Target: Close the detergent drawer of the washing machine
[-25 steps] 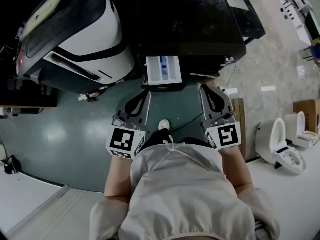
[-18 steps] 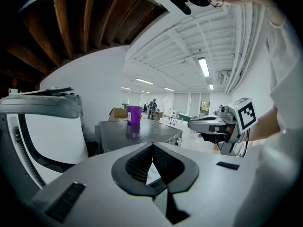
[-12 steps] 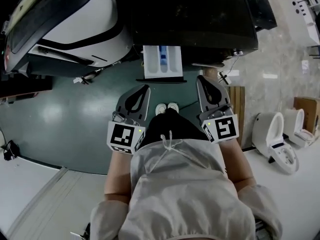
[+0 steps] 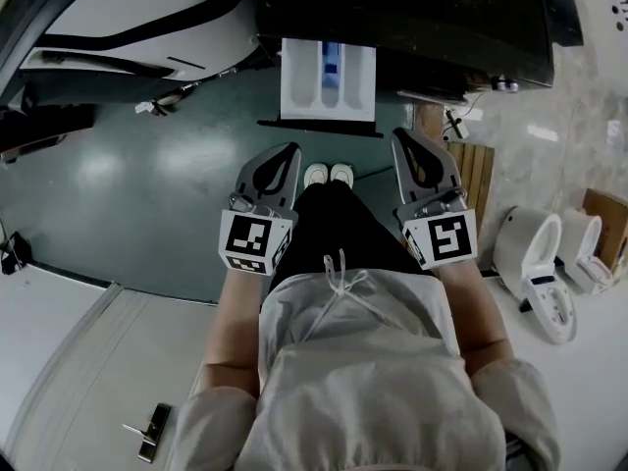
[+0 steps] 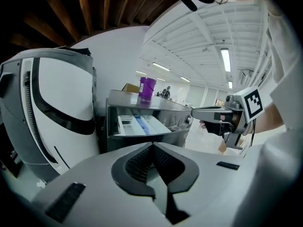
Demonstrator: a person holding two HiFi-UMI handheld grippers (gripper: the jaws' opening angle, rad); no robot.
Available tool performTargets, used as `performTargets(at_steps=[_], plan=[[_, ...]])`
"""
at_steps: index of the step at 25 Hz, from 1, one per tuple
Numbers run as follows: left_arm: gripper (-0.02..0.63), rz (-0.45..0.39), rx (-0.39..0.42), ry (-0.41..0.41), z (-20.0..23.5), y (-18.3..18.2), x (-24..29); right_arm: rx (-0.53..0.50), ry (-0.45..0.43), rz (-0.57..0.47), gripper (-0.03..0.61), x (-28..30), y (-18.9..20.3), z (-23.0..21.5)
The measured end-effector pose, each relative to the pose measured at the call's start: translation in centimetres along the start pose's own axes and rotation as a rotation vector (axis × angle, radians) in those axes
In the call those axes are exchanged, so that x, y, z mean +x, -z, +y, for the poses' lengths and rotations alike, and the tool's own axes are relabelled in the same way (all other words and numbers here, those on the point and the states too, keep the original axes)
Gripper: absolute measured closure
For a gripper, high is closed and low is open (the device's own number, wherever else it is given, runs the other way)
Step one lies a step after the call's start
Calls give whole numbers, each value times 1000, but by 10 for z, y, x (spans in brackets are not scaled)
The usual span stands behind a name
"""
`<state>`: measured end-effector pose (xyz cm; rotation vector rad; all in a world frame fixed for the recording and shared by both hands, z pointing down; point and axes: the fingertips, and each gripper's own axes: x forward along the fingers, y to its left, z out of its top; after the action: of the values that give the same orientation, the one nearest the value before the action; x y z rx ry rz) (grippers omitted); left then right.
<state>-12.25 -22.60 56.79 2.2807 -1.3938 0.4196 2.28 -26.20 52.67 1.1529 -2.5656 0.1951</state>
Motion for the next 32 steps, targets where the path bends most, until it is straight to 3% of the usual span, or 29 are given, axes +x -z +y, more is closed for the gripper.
performTargets(at_steps=[5,9,19,32], plan=[[595,-4,-23,29,-2,20,20,25,16,8,574,6,20,-5],[595,-10,-43,-4,4,25,26,34,16,15,574,6,27,-6],[597,-78,-77,-74,15,16,33,63,35,13,575,13,32,-19],[597,-79,-88,-83,34,-7,63,74,57,20,577,32,24,-36]])
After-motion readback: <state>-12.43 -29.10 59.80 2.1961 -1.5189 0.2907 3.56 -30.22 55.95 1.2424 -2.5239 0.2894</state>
